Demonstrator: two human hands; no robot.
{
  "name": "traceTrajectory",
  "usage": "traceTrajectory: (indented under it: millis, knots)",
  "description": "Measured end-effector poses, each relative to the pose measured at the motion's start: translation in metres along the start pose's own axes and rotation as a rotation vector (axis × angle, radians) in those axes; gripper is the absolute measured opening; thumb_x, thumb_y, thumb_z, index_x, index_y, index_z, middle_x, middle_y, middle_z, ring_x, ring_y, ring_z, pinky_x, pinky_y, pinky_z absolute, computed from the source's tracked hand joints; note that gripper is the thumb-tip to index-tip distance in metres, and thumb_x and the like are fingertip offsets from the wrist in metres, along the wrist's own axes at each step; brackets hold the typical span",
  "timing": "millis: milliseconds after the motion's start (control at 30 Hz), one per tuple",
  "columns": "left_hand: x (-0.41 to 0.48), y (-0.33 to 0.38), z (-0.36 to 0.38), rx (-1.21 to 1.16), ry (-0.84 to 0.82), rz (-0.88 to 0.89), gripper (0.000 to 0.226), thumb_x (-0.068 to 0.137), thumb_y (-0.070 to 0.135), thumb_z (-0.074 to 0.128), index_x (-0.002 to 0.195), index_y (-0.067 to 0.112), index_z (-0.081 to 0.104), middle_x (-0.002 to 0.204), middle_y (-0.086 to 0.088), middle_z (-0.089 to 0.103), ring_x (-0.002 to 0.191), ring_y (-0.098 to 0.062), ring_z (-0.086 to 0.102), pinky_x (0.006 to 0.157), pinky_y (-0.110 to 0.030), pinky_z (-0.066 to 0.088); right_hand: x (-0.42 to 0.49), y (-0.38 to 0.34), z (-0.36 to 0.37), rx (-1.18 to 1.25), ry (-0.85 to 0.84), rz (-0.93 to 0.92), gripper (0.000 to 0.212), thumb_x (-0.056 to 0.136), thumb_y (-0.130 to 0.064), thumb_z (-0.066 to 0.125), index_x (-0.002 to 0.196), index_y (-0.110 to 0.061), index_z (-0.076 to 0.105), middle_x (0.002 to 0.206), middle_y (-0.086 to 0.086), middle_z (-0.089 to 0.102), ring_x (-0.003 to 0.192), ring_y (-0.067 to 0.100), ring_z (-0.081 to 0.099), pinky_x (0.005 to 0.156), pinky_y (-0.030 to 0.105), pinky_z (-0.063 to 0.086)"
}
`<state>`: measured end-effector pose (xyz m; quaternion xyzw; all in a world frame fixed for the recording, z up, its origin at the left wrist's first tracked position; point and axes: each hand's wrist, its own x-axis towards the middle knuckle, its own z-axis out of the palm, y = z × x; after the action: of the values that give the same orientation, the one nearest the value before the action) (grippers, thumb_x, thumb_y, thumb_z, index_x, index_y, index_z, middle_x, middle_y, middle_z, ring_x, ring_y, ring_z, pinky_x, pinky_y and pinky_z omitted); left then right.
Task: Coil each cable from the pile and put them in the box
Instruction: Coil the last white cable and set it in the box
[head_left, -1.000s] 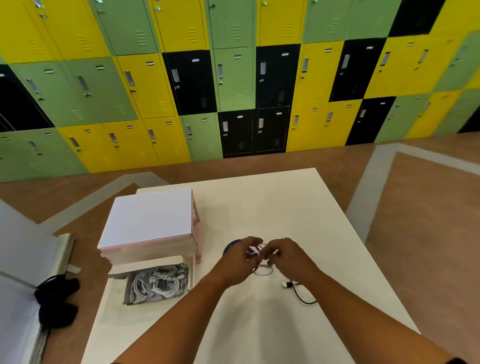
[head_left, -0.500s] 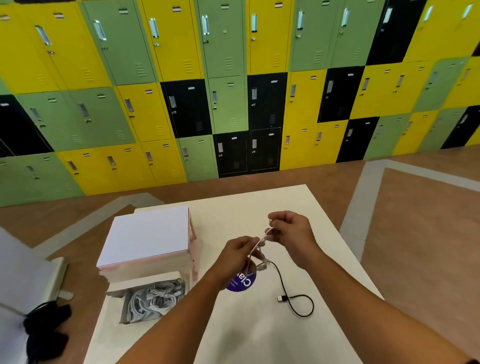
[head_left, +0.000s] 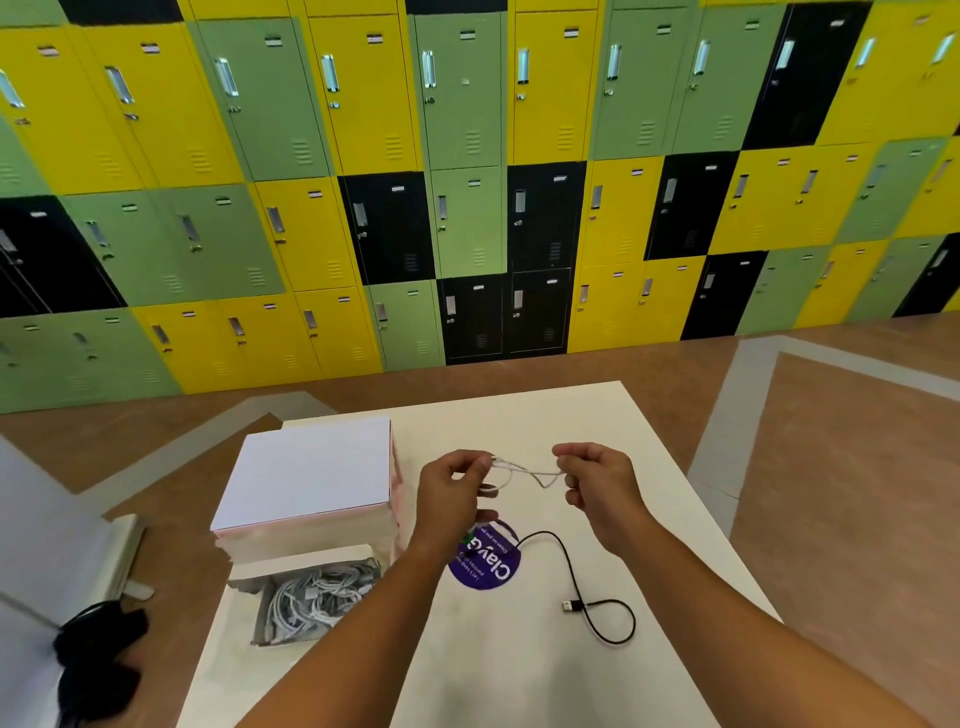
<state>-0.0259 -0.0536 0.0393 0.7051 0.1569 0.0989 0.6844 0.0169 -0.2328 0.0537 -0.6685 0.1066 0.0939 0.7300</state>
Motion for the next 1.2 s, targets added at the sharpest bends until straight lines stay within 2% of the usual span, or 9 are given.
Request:
traceTrajectory:
  millis: [167,267,333,500,633,733,1000,1100,1200]
  knots:
    - [0.006,-0.002,-0.01,0.054,0.032,0.022,0.01,0.096,0.018,0.067,0.091,0.015,0.075,0.081,-0.008,0.068,0.06,-0.019,0.066,0.052,-0.032,0.057,0.002,0.007,-0.009,-0.341,0.032,-0.032,0.023,0.09,0.004,0.058,0.101,-0.012,0.071,0.082,0.005,0.056,0.065,0.017,0.05,0.057,0.029,0.043]
    - [0.004,-0.004,-0.005,0.192,-0.04,0.084,0.012,0.096,0.02,0.067,0.087,0.02,0.075,0.074,-0.002,0.071,0.058,-0.014,0.068,0.051,-0.021,0.05,-0.003,0.011,-0.005,-0.899,0.048,-0.19,0.041,0.088,-0.009,0.067,0.123,-0.028,0.059,0.121,0.002,0.045,0.111,0.023,0.047,0.078,0.033,0.048]
    - [0.003,-0.002,0.0,0.251,-0.105,0.117,0.013,0.095,0.02,0.067,0.085,0.022,0.075,0.073,0.003,0.072,0.058,-0.008,0.065,0.054,-0.017,0.05,-0.007,0.007,0.0,-0.971,0.003,-0.352,0.043,0.089,-0.011,0.067,0.128,-0.027,0.059,0.132,-0.004,0.047,0.123,0.02,0.041,0.093,0.036,0.048]
    - [0.002,0.001,0.004,0.255,-0.169,0.159,0.012,0.094,0.017,0.068,0.087,0.019,0.077,0.074,0.005,0.072,0.061,-0.006,0.063,0.06,-0.019,0.052,-0.016,-0.009,0.014,-0.635,-0.349,-0.237,0.012,0.094,-0.013,0.063,0.099,-0.012,0.074,0.083,0.005,0.074,0.073,0.018,0.072,0.077,0.04,0.058]
    - [0.001,0.002,-0.001,0.128,-0.215,0.05,0.011,0.087,0.013,0.076,0.098,0.013,0.075,0.078,-0.001,0.073,0.067,-0.011,0.067,0.061,-0.022,0.053,-0.014,-0.008,0.013,-0.409,-0.257,-0.162,0.005,0.091,-0.001,0.067,0.093,0.002,0.071,0.082,0.019,0.07,0.069,0.022,0.068,0.069,0.038,0.061]
    - [0.003,0.0,-0.004,0.118,-0.244,-0.002,0.017,0.086,0.006,0.076,0.102,0.012,0.073,0.085,-0.006,0.074,0.071,-0.019,0.071,0.066,-0.03,0.06,-0.013,-0.007,0.011,-0.226,-0.227,-0.071,0.003,0.087,0.006,0.068,0.09,0.005,0.066,0.084,0.022,0.069,0.076,0.029,0.07,0.074,0.048,0.063]
    - [0.012,-0.011,-0.015,0.087,0.022,-0.126,0.021,0.091,-0.003,0.067,0.103,0.013,0.071,0.089,-0.005,0.071,0.079,-0.015,0.069,0.063,-0.026,0.055,-0.008,-0.014,0.0,0.37,-0.161,0.159,0.015,0.092,0.007,0.062,0.087,-0.004,0.052,0.085,0.017,0.06,0.08,0.033,0.066,0.078,0.051,0.059]
    - [0.017,-0.022,-0.027,0.134,0.103,-0.163,0.023,0.092,-0.004,0.064,0.106,0.012,0.07,0.094,-0.005,0.07,0.083,-0.019,0.067,0.066,-0.026,0.054,0.0,-0.019,-0.011,0.573,0.051,0.226,0.004,0.1,0.0,0.053,0.1,-0.003,0.051,0.072,0.011,0.049,0.066,0.026,0.056,0.067,0.04,0.056]
    - [0.017,-0.027,-0.029,0.147,0.171,-0.187,0.024,0.094,-0.005,0.057,0.105,0.013,0.068,0.099,-0.007,0.068,0.089,-0.021,0.065,0.069,-0.028,0.053,0.008,-0.017,-0.02,0.623,0.215,0.242,0.008,0.102,-0.005,0.047,0.109,-0.008,0.05,0.068,0.006,0.043,0.052,0.019,0.042,0.046,0.027,0.039]
